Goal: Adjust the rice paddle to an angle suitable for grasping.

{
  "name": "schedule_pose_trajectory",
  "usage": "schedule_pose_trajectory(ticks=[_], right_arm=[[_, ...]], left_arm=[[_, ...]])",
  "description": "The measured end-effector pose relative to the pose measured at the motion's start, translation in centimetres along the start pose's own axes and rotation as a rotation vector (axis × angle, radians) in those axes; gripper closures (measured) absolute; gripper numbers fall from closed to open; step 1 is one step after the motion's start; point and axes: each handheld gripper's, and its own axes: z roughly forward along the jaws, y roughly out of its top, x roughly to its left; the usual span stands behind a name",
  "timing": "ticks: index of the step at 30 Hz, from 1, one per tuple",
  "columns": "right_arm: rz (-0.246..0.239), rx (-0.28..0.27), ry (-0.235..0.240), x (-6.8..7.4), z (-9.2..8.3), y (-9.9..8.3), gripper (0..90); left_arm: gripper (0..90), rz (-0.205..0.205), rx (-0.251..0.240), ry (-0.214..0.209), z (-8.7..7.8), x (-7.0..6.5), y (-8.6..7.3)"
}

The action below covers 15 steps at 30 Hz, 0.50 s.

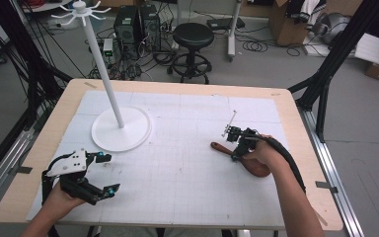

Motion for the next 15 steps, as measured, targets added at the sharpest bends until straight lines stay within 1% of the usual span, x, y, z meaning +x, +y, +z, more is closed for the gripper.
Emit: schedule_pose_trajectory(ticks=[1,3,4,7,10,12,13,14,15], right_arm=[[-0.015,-0.003,0.008,-0.21,-0.01,-0.03,77.1],[-0.021,-0.013,0.011,-0.30,0.03,-0.09,77.1],[-0.012,-0.013,0.016,-0.17,0.00,-0.10,77.1],[-0.037,-0.014,0.002,-0.15,-0.04,-0.12,77.2],[-0.047,-0.020,0.010,-0.21,-0.11,-0.26,77.3],[-0.046,-0.035,0.027,-0.35,-0.20,-0.43,77.4],[-0.053,-0.053,0.026,-0.46,-0.36,-0.56,77.4],[-0.037,-0.069,0.035,-0.49,-0.63,-0.73,77.4],[-0.046,-0.092,0.046,-0.63,-0.85,-0.90,77.4]], left_arm=[[1.7,-0.002,-0.002,0.000,0.02,-0.03,-0.01],[1.7,0.000,-0.002,0.002,-0.01,0.00,0.00],[1.7,-0.001,-0.003,0.003,-0.01,0.01,-0.01],[1.7,0.003,0.000,0.004,-0.03,0.08,-0.02],[1.7,0.004,-0.001,0.006,-0.08,0.04,-0.03],[1.7,0.001,-0.003,0.009,-0.11,0.02,-0.04],[1.7,0.002,-0.003,0.010,-0.12,0.03,-0.04],[1.7,0.000,-0.003,0.010,-0.12,0.03,-0.05],[1.7,-0.002,-0.004,0.011,-0.08,0.03,-0.06]])
